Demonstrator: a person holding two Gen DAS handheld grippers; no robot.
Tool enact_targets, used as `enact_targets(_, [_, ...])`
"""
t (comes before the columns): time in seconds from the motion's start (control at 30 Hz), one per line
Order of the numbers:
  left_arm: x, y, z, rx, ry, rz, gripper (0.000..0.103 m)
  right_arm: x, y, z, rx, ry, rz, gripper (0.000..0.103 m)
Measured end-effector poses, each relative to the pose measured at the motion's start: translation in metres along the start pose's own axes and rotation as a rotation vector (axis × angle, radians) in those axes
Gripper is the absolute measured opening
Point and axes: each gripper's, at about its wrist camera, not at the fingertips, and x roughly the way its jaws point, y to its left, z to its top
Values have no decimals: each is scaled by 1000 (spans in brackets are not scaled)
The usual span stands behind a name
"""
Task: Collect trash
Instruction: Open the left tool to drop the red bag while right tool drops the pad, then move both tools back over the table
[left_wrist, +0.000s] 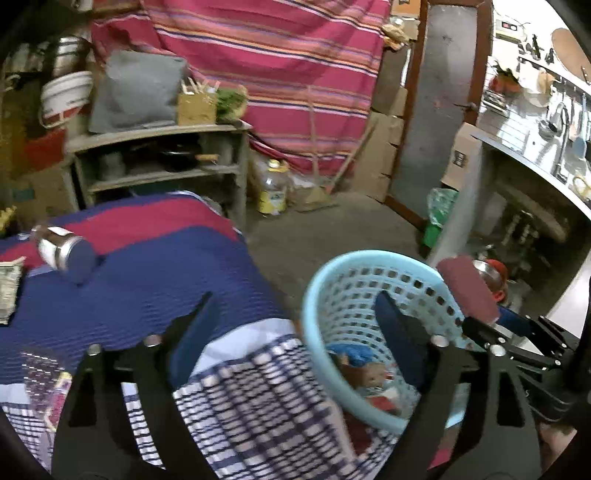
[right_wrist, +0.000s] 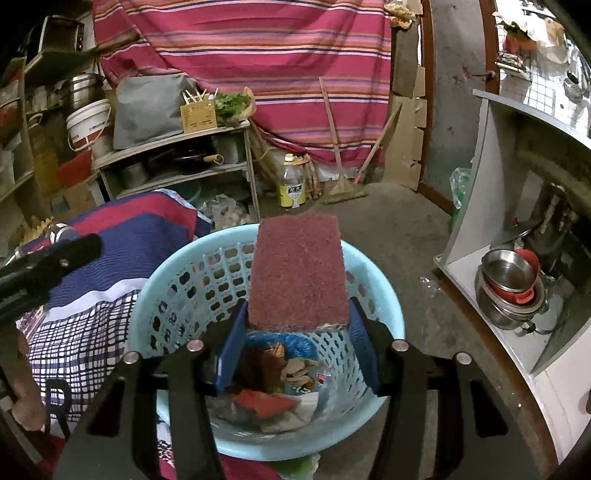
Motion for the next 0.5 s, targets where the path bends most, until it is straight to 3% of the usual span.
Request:
enact_targets(0.27, [-27, 38, -2, -5, -33, 83, 95, 11, 16, -2, 4, 17, 17, 54])
enact_targets(0.3, [-29, 43, -1, -9, -35, 89, 96, 11, 17, -1, 1, 15, 13, 58])
enact_targets(0.33, [-33, 50, -1, -15, -38, 98, 96, 12, 19, 0, 1, 10, 4, 75])
enact_targets(0.4, [-41, 63, 0, -26, -44, 120, 97, 12, 22, 0, 8, -5, -17, 87])
enact_targets(0.5, [-54, 86, 0, -40, -59, 164, 97, 16, 24, -3, 12, 15, -25, 88])
